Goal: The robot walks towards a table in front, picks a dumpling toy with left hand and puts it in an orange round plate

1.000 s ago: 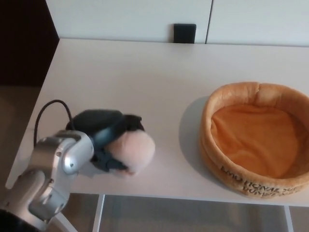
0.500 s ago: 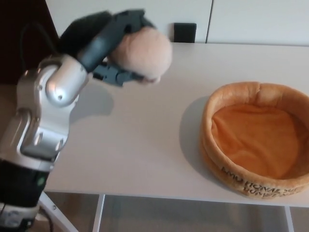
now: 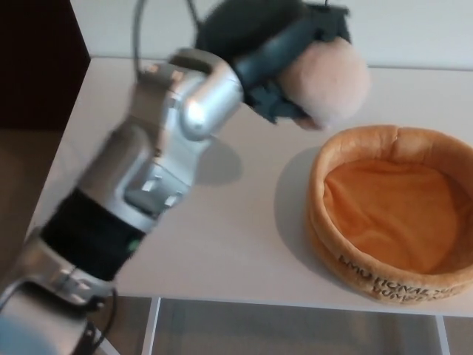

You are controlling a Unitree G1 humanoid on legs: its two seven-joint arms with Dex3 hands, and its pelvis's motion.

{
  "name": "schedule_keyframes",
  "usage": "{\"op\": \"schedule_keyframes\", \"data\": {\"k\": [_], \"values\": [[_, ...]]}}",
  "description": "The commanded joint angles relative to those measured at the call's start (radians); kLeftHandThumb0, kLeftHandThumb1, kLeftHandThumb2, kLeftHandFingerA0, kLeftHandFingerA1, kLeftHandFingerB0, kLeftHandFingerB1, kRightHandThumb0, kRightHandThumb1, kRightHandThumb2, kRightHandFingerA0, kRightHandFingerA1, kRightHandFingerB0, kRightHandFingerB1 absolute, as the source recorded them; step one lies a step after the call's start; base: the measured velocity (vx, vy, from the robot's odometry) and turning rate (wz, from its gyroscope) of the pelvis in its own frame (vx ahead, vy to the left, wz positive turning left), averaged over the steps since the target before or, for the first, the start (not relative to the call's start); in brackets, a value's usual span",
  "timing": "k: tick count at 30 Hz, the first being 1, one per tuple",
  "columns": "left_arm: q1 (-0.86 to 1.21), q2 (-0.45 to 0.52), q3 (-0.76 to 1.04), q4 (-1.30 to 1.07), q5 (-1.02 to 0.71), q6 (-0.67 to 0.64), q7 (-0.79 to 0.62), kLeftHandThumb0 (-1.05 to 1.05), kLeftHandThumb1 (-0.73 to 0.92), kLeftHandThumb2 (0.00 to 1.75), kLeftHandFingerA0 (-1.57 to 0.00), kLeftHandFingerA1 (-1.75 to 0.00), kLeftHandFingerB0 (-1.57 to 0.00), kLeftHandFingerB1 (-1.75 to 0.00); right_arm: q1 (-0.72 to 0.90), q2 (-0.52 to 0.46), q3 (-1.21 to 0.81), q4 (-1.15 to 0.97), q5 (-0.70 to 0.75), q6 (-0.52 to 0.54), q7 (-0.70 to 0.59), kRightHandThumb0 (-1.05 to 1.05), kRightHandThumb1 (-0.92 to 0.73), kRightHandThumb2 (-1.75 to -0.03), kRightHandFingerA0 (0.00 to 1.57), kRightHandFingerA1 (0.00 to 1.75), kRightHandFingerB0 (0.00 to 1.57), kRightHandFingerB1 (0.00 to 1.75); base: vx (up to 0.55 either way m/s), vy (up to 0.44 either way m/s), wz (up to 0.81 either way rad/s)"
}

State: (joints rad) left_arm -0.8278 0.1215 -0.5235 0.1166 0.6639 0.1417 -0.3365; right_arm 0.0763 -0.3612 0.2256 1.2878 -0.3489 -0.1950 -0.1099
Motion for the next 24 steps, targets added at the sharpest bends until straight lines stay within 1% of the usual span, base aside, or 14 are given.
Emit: {"op": "schedule_keyframes", "data": {"k": [1,2,3,6,7,11,13,14,15,17,18,19,20,24], "values": [[-0.038,-0.086,-0.107,0.116,0.090,0.024,0.031,-0.34,0.59,0.68,-0.85,-1.50,-0.67,-0.90,-0.015,-0.004,0.015,-0.006,-0.018,0.030,-0.008,-0.52,-0.56,-0.81,0.73,0.61,0.27,0.43,0.00,0.000,0.00],[-0.039,-0.107,-0.125,0.134,0.098,0.037,0.027,-0.34,0.59,0.68,-0.85,-1.50,-0.67,-0.90,-0.021,-0.003,0.011,-0.001,-0.012,0.029,-0.007,-0.52,-0.56,-0.81,0.73,0.61,0.27,0.43,0.00,0.000,0.00],[-0.039,-0.116,-0.137,0.141,0.104,0.043,0.023,-0.24,0.67,0.63,-0.81,-1.41,-0.75,-0.51,-0.023,-0.001,0.013,-0.002,-0.014,0.027,-0.008,-0.51,-0.56,-0.82,0.69,0.60,0.27,0.44,0.00,0.000,0.00],[-0.042,-0.135,-0.160,0.159,0.119,0.051,0.017,-0.24,0.70,0.60,-0.82,-1.32,-0.76,-0.54,-0.024,0.000,0.018,-0.001,-0.018,0.022,-0.010,-0.53,-0.57,-0.82,0.70,0.60,0.27,0.43,0.00,0.000,0.00],[-0.045,-0.144,-0.169,0.167,0.124,0.054,0.014,-0.21,0.72,0.62,-0.72,-1.61,-0.66,-1.14,-0.026,-0.002,0.016,-0.004,-0.015,0.022,-0.005,-0.44,-0.68,-0.60,0.76,0.52,0.31,0.31,0.00,0.000,0.00],[-0.046,-0.161,-0.187,0.173,0.129,0.078,-0.017,-0.19,0.71,0.60,-0.74,-1.64,-0.69,-1.01,-0.029,-0.001,0.015,-0.013,-0.011,0.033,0.001,-0.44,-0.68,-0.61,0.78,0.51,0.31,0.31,0.00,0.000,0.00],[-0.031,-0.165,-0.205,0.162,0.141,0.085,-0.022,-0.21,0.66,0.59,-0.75,-1.53,-0.75,-0.82,-0.031,0.000,0.016,-0.006,-0.011,0.032,0.004,-0.52,-0.57,-0.82,0.69,0.60,0.27,0.44,0.00,0.000,0.00],[-0.018,-0.167,-0.218,0.157,0.151,0.088,-0.017,-0.28,0.62,0.60,-0.79,-1.26,-0.72,-0.46,-0.030,0.001,0.018,-0.007,-0.014,0.033,0.004,-0.53,-0.57,-0.82,0.67,0.59,0.26,0.43,0.00,0.000,0.00],[0.005,-0.176,-0.237,0.144,0.168,0.113,-0.022,-0.30,0.40,0.91,-0.55,-0.71,-0.14,-0.48,-0.028,0.003,0.020,-0.007,-0.015,0.033,0.002,-0.53,-0.57,-0.81,0.66,0.58,0.26,0.43,0.00,0.000,0.00],[0.020,-0.184,-0.248,0.134,0.178,0.142,-0.034,-0.30,0.40,0.91,-0.55,-0.71,-0.14,-0.48,-0.028,0.005,0.019,-0.006,-0.013,0.031,-0.001,-0.53,-0.57,-0.81,0.66,0.58,0.26,0.43,0.00,0.000,0.00],[0.028,-0.189,-0.259,0.123,0.189,0.169,-0.055,-0.63,0.46,0.73,-0.19,-0.44,-0.11,-0.38,-0.021,0.005,0.014,-0.007,-0.008,0.029,0.000,-0.52,-0.56,-0.81,0.68,0.59,0.25,0.42,0.00,0.000,0.00],[0.030,-0.190,-0.262,0.119,0.192,0.175,-0.060,-0.63,0.46,0.73,-0.19,-0.44,-0.11,-0.38,-0.019,0.005,0.013,-0.008,-0.006,0.029,0.000,-0.52,-0.56,-0.81,0.68,0.59,0.25,0.42,0.00,0.000,0.00],[0.036,-0.195,-0.254,0.113,0.186,0.188,-0.063,-0.79,0.39,0.71,-0.03,-0.21,-0.06,-0.29,-0.021,0.004,0.015,-0.013,-0.008,0.028,-0.001,-0.43,-0.68,-0.60,0.76,0.48,0.30,0.31,0.00,0.000,0.00],[0.055,-0.193,-0.239,0.097,0.185,0.203,-0.059,-0.77,0.42,0.88,0.00,-0.07,-0.01,-0.28,-0.022,0.006,0.009,-0.016,-0.001,0.022,0.002,-0.42,-0.68,-0.60,0.74,0.48,0.29,0.30,0.00,0.000,0.00]]}}
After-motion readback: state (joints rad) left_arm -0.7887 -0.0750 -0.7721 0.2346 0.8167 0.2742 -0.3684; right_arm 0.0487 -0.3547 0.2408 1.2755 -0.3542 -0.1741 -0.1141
